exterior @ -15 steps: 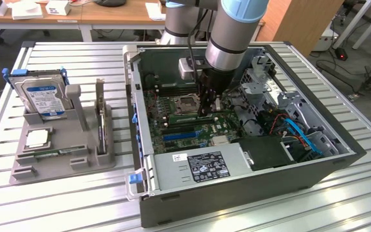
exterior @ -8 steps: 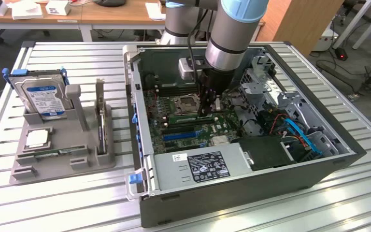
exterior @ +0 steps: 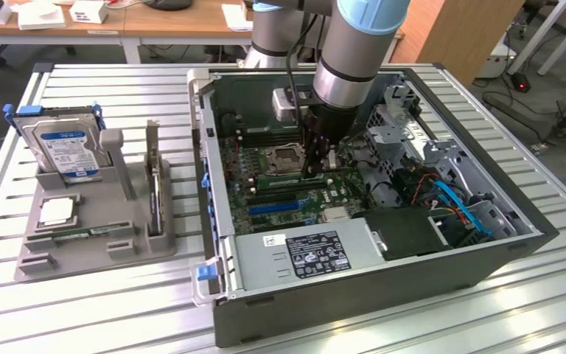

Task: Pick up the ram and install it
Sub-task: 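Insert the ram into the slot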

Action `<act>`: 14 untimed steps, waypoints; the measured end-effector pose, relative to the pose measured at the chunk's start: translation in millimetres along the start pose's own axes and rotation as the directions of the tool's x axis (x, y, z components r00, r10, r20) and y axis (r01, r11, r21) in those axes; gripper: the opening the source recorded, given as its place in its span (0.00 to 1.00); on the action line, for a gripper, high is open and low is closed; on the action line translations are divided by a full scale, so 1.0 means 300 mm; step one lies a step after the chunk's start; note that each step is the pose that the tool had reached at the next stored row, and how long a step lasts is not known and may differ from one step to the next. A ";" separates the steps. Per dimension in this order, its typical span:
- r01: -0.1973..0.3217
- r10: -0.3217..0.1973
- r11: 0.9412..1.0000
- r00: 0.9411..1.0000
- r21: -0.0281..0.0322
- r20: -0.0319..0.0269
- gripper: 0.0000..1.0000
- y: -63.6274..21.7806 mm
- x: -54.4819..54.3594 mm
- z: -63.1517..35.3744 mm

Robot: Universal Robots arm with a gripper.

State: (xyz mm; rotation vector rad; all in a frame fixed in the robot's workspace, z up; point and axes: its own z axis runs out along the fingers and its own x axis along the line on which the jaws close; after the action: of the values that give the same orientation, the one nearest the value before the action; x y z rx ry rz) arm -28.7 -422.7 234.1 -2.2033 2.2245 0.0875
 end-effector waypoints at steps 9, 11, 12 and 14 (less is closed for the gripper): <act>0.000 0.000 1.000 1.000 -0.004 0.000 0.10 -0.003 0.000 0.000; 0.000 0.000 1.000 1.000 -0.004 0.000 0.10 -0.004 -0.002 0.000; 0.000 0.000 1.000 1.000 -0.004 0.000 0.10 -0.004 -0.001 0.000; -0.001 0.001 1.000 1.000 -0.004 0.000 0.10 -0.003 -0.001 0.000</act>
State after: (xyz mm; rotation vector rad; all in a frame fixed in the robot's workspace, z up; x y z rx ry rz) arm -27.7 -422.3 234.1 -2.2049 2.2271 0.0925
